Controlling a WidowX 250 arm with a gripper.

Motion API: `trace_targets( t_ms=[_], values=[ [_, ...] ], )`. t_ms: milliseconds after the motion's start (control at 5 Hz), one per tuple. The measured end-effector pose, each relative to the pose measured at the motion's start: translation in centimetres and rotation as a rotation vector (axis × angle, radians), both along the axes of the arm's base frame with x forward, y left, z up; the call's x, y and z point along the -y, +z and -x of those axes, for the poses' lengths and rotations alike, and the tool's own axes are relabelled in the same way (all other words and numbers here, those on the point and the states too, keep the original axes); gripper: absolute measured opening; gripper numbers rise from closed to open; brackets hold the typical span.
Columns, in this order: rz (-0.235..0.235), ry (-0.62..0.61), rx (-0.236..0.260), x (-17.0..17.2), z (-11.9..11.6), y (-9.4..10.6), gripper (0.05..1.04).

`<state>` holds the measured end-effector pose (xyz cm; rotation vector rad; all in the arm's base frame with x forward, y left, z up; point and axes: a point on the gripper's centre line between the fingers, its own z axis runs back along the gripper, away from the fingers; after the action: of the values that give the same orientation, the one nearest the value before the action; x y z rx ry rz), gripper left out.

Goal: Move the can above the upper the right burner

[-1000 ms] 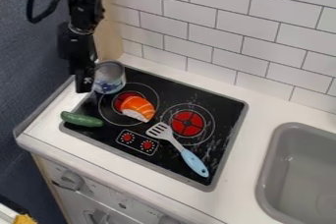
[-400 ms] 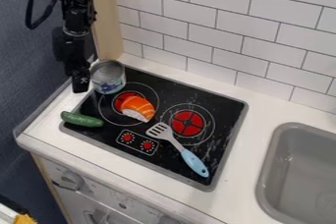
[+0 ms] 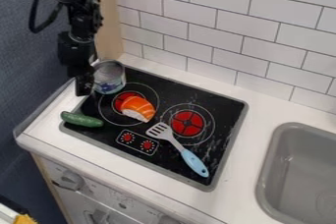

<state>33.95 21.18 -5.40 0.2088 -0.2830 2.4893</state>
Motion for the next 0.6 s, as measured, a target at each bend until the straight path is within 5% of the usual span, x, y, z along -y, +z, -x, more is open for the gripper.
trace_targets(
  t_ms=[600],
  values=[
    [-0.084,-0.146,-0.002,3.8,-2.8,0.2,0.999]
  ],
)
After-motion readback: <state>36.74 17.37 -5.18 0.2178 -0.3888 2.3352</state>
